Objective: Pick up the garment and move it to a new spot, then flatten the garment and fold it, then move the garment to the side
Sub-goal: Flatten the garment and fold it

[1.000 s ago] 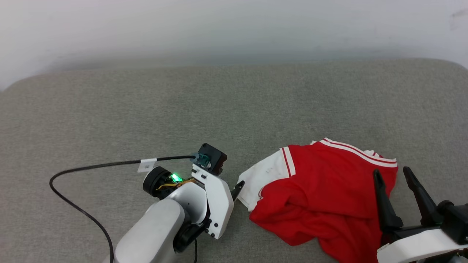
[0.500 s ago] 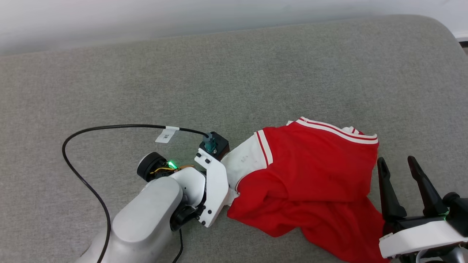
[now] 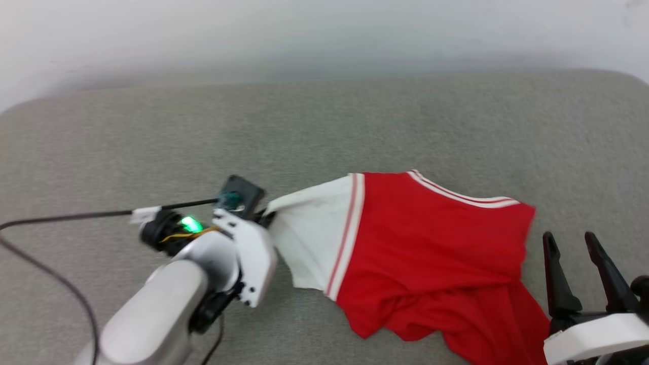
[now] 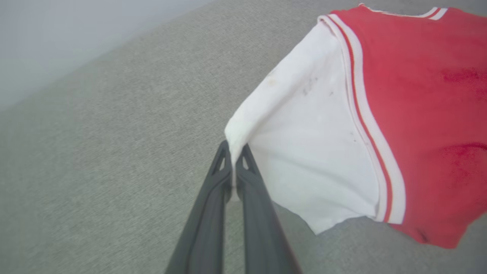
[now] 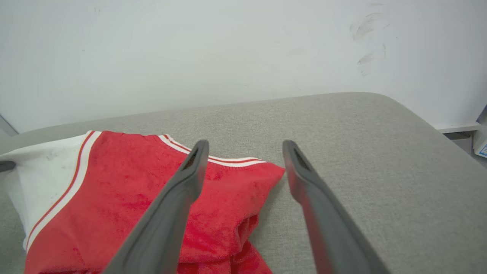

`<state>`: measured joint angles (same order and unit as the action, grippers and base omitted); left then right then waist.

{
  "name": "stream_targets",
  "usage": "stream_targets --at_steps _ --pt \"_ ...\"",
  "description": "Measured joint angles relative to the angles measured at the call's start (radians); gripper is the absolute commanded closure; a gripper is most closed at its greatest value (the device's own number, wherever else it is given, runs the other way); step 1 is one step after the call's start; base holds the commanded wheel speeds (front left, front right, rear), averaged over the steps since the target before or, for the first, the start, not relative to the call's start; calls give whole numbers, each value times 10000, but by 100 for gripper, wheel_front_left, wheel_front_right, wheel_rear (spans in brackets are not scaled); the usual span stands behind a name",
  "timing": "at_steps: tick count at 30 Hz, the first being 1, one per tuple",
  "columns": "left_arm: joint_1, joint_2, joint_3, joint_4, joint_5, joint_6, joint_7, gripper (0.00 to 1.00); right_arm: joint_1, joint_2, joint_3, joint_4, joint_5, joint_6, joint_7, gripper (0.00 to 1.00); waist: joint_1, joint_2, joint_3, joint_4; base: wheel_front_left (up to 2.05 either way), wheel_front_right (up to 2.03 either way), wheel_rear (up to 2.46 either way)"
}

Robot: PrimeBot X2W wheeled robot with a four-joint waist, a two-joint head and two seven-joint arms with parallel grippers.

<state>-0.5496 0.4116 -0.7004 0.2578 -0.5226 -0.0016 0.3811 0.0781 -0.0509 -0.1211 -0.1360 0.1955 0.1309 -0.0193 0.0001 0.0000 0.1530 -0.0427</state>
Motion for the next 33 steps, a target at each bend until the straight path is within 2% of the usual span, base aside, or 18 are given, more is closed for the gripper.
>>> stream_targets --at_steps 6,9,13,16,17,18,19,27,33 --pt "1750 1089 1032 -1287 -470 1367 -234 100 345 2 -182 -94 75 0 261 0 -1 0 -497 666 0 0 0" --pt "2955 1459 1448 -1507 -899 1973 -199 100 497 2 -205 -169 142 0 382 0 -1 0 -705 943 0 0 0" --pt "4390 1480 1661 -1509 -1546 2408 -178 100 562 2 -201 -234 163 0 510 0 -1 0 -908 1149 0 0 0" --pt "4945 1335 1710 -1327 -1927 2433 -240 100 623 2 -173 -249 165 0 614 0 -1 0 -986 1180 0 0 0" --pt "5032 1218 1714 -1298 -2027 2429 -305 79 650 2 -169 -251 167 0 644 0 -1 0 -1008 1181 0 0 0" --pt "5053 1122 1716 -1279 -2025 2433 -441 20 654 2 -182 -249 167 0 660 0 -1 0 -1032 1178 0 0 0" --pt "5051 1049 1735 -1279 -2002 2441 -606 0 654 2 -194 -245 167 0 708 0 -1 0 -1071 1175 0 0 0" --pt "4720 669 2113 -1499 -1292 2838 -2587 0 763 2 -347 -157 209 0 1058 0 -2 0 -1513 1086 0 0 0" --pt "4395 161 2366 -1875 -825 2899 -4475 0 653 0 -472 -13 119 0 1296 0 -2 0 -1633 1077 0 0 0"
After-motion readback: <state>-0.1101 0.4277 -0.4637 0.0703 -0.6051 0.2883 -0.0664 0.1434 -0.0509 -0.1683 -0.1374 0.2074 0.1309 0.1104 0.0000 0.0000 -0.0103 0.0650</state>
